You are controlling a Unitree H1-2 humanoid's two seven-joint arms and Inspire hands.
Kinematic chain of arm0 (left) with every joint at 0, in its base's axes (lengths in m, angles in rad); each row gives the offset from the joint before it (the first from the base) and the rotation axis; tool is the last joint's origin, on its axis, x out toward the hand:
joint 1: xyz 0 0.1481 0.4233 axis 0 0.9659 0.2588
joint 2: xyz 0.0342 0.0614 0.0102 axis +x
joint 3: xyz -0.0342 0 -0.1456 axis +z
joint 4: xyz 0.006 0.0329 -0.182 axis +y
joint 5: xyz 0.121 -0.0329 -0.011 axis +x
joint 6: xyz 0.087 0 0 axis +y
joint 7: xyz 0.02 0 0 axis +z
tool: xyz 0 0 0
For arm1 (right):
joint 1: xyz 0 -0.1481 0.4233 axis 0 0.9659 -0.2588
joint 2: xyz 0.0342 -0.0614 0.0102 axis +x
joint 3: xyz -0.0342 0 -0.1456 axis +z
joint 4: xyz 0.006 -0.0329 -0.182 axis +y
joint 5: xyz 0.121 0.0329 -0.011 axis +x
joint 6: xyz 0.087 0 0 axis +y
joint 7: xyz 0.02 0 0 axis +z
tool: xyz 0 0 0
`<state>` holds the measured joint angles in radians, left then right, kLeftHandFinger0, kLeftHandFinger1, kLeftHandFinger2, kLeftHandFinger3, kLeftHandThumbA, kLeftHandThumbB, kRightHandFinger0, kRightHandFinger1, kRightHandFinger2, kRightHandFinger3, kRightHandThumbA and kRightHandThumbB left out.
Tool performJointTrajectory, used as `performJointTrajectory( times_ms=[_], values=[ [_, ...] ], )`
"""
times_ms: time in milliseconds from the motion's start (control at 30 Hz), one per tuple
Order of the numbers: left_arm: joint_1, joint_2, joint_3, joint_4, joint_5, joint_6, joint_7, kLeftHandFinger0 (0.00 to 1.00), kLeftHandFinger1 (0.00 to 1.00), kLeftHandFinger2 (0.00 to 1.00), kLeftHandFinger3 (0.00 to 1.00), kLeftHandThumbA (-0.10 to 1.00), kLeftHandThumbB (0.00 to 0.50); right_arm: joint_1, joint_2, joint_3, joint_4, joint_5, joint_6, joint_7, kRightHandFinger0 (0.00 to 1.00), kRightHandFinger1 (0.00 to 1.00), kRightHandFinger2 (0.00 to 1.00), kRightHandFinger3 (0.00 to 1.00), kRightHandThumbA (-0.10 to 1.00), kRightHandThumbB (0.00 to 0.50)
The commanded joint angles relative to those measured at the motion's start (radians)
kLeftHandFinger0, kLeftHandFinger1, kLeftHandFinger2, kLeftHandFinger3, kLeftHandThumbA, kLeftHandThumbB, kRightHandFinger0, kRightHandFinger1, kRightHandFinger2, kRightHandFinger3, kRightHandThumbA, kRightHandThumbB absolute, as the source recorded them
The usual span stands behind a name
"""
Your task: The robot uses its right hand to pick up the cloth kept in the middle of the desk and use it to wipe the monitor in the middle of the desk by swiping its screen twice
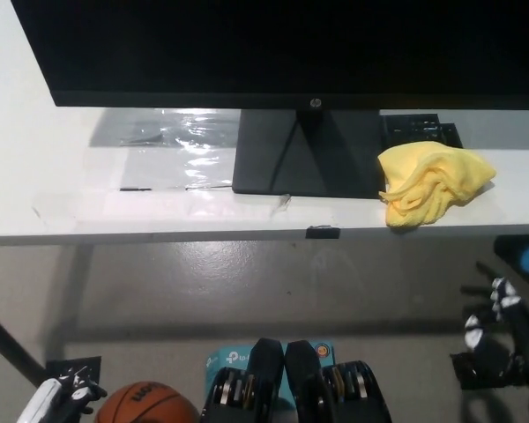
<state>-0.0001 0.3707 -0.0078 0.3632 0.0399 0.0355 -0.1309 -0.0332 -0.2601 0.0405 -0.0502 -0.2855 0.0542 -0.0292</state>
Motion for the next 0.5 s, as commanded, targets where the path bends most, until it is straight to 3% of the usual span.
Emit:
performJointTrajectory(
  times_ms=[0,33,67,200,267,300,433,467],
  values=[
    [0.006,0.024,0.015,-0.029,0.001,-0.018,-0.009,0.67,0.68,0.05,0.00,0.63,0.500,-0.078,-0.029,-0.045,-0.138,0.046,-0.005,0.024,0.47,0.56,0.71,0.97,0.12,0.037],
    [0.006,0.024,0.015,-0.032,0.003,-0.019,-0.009,0.67,0.67,0.04,0.00,0.63,0.500,-0.091,-0.034,-0.053,-0.152,0.054,-0.018,0.026,0.50,0.58,0.75,1.00,0.26,0.038],
    [0.004,0.025,0.014,-0.028,0.006,-0.028,-0.009,0.67,0.67,0.05,0.00,0.63,0.500,-0.111,-0.043,-0.062,-0.183,0.063,0.002,0.038,0.47,0.59,0.76,1.00,0.18,0.047],
    [-0.002,0.029,0.008,-0.028,0.023,-0.019,-0.004,0.65,0.66,0.05,0.00,0.64,0.500,-0.227,-0.092,-0.083,-0.283,0.065,0.112,0.095,0.48,0.61,0.78,1.00,0.19,0.103],
    [-0.002,0.029,0.016,-0.031,0.015,-0.016,-0.006,0.66,0.67,0.06,0.00,0.63,0.500,-0.281,-0.139,-0.060,-0.324,0.029,0.172,0.149,0.57,0.74,0.87,1.00,0.24,0.112],
    [0.000,0.028,0.021,-0.031,0.004,-0.014,-0.011,0.66,0.67,0.06,0.00,0.62,0.500,-0.309,-0.167,-0.040,-0.343,-0.001,0.222,0.184,0.68,0.91,0.95,1.00,0.35,0.141],
    [0.000,0.029,0.021,-0.034,0.003,-0.018,-0.020,0.66,0.66,0.05,0.00,0.62,0.500,-0.341,-0.204,0.000,-0.350,-0.039,0.299,0.218,0.75,0.98,1.00,1.00,0.42,0.178],
    [-0.001,0.030,0.020,-0.034,0.008,-0.013,-0.018,0.66,0.65,0.04,0.00,0.62,0.500,-0.364,-0.228,0.028,-0.304,-0.042,0.305,0.249,0.83,1.00,1.00,1.00,0.45,0.188]
  ],
)
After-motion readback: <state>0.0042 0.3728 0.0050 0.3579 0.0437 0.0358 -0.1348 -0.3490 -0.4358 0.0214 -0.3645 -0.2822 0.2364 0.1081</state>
